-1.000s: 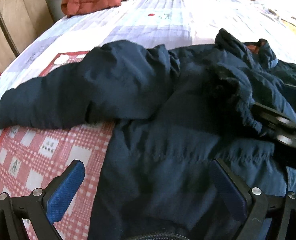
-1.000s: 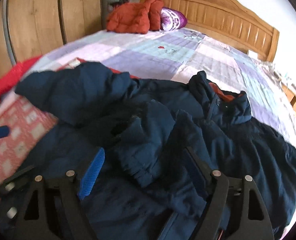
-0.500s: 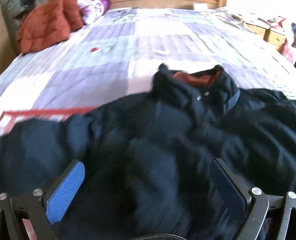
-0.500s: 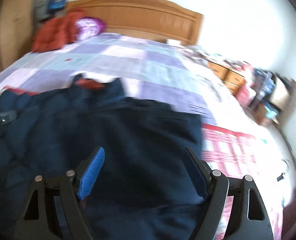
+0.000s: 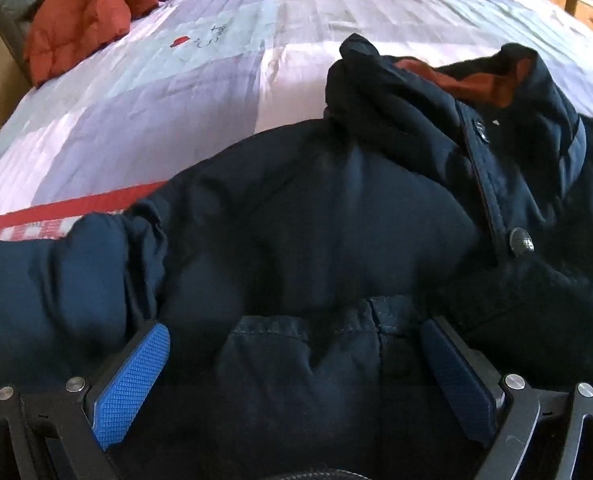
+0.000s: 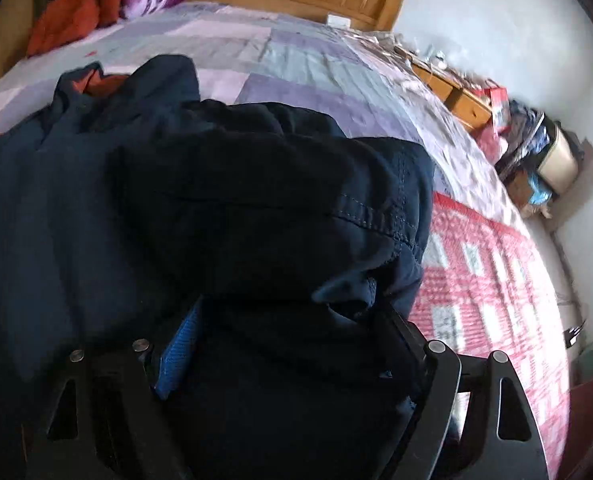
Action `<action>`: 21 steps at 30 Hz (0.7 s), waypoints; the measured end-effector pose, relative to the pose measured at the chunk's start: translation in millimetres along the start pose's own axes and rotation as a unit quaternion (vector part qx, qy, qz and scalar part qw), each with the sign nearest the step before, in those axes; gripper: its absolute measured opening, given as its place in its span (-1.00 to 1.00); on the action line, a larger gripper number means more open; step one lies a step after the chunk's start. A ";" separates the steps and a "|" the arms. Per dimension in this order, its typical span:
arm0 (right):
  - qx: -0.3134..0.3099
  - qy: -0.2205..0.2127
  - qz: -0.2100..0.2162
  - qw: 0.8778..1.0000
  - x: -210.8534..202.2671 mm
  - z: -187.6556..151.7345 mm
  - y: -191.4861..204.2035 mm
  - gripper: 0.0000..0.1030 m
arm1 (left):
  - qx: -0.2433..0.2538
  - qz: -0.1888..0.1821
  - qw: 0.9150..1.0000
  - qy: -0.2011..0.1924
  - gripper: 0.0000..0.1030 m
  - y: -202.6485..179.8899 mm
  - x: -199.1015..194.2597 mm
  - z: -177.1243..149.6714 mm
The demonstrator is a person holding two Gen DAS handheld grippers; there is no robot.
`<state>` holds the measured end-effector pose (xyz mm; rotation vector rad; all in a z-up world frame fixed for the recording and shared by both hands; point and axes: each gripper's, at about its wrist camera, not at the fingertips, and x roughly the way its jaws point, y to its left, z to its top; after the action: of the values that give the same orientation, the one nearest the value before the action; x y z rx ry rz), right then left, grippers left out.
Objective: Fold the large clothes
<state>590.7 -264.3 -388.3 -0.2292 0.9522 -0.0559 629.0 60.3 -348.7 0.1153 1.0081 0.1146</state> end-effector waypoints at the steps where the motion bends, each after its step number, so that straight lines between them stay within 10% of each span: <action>1: 0.003 -0.004 0.005 1.000 0.7 -1.8 -2.2 0.68 | 0.003 0.003 1.000 -0.006 1.00 -0.7 -2.1 0.3; 21: -0.005 -0.005 0.015 1.000 -5.6 2.3 -10.4 0.73 | 0.051 -0.008 0.998 -0.023 1.00 -1.4 -4.4 -17.0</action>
<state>589.8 -273.2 -380.2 -0.2248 0.9451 -0.0229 612.3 59.0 -354.2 0.2013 0.9684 0.0459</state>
